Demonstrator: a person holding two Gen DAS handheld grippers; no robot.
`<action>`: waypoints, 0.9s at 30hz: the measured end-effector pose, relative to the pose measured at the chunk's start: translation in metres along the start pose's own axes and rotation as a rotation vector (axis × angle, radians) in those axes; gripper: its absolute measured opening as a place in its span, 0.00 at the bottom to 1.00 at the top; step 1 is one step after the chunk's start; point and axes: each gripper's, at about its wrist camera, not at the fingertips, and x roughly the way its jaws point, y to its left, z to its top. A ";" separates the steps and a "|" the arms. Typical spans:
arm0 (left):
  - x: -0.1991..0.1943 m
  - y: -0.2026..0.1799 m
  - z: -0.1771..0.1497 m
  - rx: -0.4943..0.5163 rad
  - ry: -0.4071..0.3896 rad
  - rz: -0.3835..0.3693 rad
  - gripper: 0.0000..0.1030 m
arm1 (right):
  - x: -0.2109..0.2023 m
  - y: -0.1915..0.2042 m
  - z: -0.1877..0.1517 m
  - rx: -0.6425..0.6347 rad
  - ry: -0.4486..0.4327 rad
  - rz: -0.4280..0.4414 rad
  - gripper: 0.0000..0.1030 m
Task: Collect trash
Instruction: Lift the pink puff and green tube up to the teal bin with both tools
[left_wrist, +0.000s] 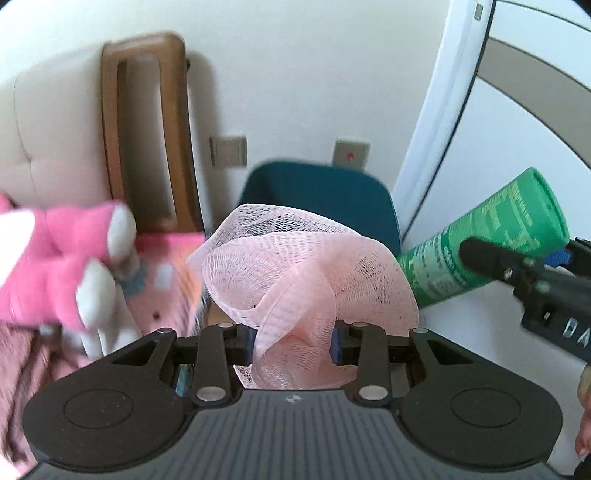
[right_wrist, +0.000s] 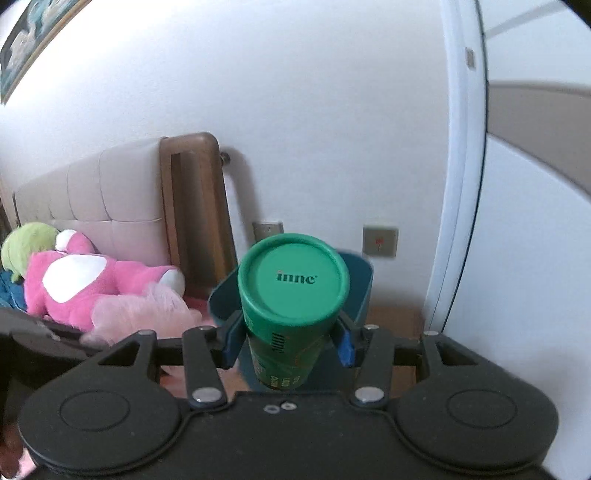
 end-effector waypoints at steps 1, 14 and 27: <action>0.002 -0.001 0.006 0.005 -0.005 0.000 0.34 | 0.004 0.001 0.007 -0.016 -0.001 -0.004 0.47; 0.130 -0.003 0.087 0.113 0.096 -0.062 0.34 | 0.112 0.009 0.035 -0.083 0.147 -0.115 0.47; 0.273 -0.021 0.107 0.264 0.287 -0.076 0.34 | 0.233 0.011 0.004 -0.156 0.422 -0.149 0.47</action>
